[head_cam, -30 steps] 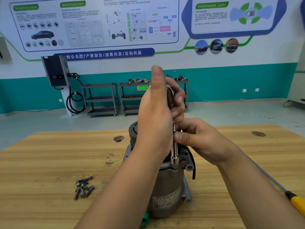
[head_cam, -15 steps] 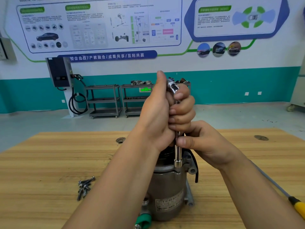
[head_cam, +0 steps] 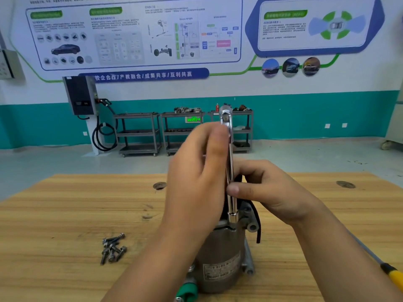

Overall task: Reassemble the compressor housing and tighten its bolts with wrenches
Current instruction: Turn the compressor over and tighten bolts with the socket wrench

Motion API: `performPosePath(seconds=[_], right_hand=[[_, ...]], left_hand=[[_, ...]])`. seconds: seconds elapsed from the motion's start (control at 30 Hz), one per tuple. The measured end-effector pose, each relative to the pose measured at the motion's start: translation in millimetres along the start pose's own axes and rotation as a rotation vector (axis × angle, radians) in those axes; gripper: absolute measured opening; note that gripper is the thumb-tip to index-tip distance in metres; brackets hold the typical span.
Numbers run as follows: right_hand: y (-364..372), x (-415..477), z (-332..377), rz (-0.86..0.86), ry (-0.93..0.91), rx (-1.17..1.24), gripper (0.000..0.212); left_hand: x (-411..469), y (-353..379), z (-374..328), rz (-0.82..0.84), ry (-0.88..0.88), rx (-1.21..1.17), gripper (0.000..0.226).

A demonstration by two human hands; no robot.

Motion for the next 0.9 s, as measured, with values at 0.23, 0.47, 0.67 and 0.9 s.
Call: performPosePath(seconds=[0.23,0.47,0.67,0.9], right_hand=[[-9,-6,22,-0.189,-0.084,-0.059,0.016],[-34,-19,15,-0.383,0.173,-0.155,0.02],[-49,-25,1,-0.514,0.401,-0.396,0.022],[-28,-9,-28,-0.412,0.549,-0.434,0.019]], left_hand=[[-75,-26,58,-0.124,-0.089,0.308,0.064],[-78,-38,89,0.006,-0.303,0.164,0.1],[-72,-45,95,0.205,-0.452,0.085,0.115],[-72,-46,97,0.268,-0.443,0.019,0.114]])
Point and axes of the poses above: each hand's wrist, its own x-axis towards the middle knuckle, its own y-axis out of the palm, z = x × y, the point moved 3 cm from there along x, towards the middle knuckle, and after that the axes turned 10 degrees about z, right-handed, at the moved point
